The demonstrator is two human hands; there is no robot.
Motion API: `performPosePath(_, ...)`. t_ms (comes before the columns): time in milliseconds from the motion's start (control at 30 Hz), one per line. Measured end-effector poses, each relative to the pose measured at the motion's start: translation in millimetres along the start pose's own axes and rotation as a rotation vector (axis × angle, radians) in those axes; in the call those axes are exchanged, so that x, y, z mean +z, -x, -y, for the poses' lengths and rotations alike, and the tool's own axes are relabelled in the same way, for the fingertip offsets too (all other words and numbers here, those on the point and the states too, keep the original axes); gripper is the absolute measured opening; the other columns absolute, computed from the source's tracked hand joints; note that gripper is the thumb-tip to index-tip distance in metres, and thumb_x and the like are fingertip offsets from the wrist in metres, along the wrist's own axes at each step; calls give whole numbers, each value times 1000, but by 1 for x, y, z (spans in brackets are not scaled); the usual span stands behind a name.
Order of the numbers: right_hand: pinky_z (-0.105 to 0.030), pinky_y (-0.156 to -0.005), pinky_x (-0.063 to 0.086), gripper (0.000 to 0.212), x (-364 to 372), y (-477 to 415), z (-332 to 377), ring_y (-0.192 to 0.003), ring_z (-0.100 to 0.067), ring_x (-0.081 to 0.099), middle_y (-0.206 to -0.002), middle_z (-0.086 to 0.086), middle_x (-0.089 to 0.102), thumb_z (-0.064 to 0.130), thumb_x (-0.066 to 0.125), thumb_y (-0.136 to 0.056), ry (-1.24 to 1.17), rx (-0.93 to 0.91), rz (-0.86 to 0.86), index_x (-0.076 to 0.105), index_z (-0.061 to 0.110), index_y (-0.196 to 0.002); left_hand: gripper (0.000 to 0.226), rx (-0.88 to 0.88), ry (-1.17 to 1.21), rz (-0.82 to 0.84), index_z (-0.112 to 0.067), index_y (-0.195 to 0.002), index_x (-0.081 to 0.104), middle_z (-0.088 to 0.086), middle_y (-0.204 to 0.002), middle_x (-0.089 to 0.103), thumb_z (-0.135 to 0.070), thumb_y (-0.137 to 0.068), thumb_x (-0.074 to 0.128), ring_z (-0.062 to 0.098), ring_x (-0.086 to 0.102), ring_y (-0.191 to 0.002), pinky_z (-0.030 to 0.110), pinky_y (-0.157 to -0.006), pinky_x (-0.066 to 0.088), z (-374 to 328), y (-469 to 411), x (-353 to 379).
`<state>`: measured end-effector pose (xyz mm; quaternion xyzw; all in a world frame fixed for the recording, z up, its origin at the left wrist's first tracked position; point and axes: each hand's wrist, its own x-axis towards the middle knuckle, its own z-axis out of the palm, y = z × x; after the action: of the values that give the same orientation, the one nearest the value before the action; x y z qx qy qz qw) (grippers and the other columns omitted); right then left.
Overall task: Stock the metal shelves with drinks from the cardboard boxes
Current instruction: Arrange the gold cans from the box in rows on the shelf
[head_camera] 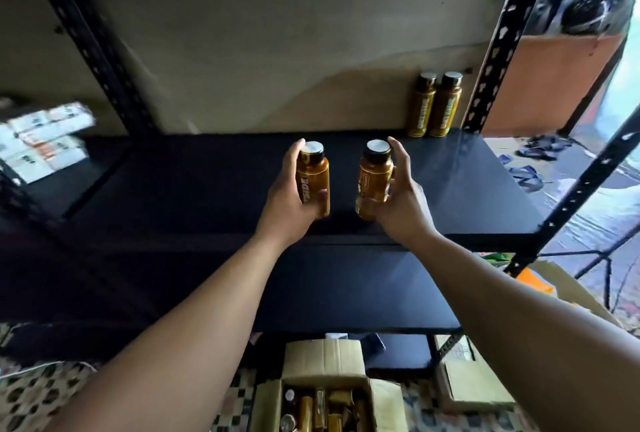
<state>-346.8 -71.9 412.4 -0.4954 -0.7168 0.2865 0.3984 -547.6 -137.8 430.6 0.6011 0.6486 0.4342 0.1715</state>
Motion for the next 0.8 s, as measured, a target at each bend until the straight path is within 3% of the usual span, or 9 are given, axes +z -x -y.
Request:
performPosePath(100, -36, -89, 52, 109, 4, -13, -7, -99, -17, 66, -117, 15, 63, 26, 83, -80, -2, -33, 37, 9, 57, -153, 94, 9, -55, 20, -35, -159, 11, -3, -145, 52, -18, -90, 72, 5, 54, -113, 16, -88, 37, -4, -7, 10)
performPosePath(200, -33, -88, 48, 108, 6, -19, -10, -104, -15, 64, -124, 14, 64, 26, 83, -81, -7, -41, 62, 8, 59, -152, 96, -17, -69, 63, -41, -158, 4, -4, -145, 53, -26, -93, 72, 6, 56, -114, 22, -91, 41, -5, -12, 12)
performPosePath(300, -36, -89, 49, 101, 8, -19, -11, -105, -18, 65, -120, 13, 66, 28, 81, -83, -8, -25, 81, 13, 56, -151, 96, -58, -73, 87, -49, -156, 0, -4, -148, 51, -30, -93, 71, 16, 56, -125, 29, -97, 43, -8, -12, 7)
performPosePath(500, -44, -94, 54, 96, 4, -12, -7, -102, -21, 66, -113, 12, 66, 28, 77, -87, -26, 17, 139, 11, 53, -152, 97, -80, -110, 117, -49, -156, -3, -3, -148, 51, -28, -95, 69, 19, 58, -123, 28, -90, 41, -13, -10, 2)
performPosePath(700, -37, -84, 55, 103, 4, -8, -5, -103, -21, 65, -125, 9, 62, 22, 76, -89, -35, 24, 173, 3, 53, -155, 97, -64, -87, 133, -49, -156, -6, -4, -150, 49, -29, -96, 68, 13, 56, -121, 28, -92, 42, -8, -12, 2)
performPosePath(800, -27, -84, 48, 103, 9, -4, -11, -108, -15, 64, -129, 13, 61, 27, 78, -89, -74, 82, 168, 6, 55, -156, 101, -16, -45, 147, -45, -158, -4, -22, -153, 30, -23, -93, 71, -5, 34, -125, 21, -100, 32, -3, -12, 1)
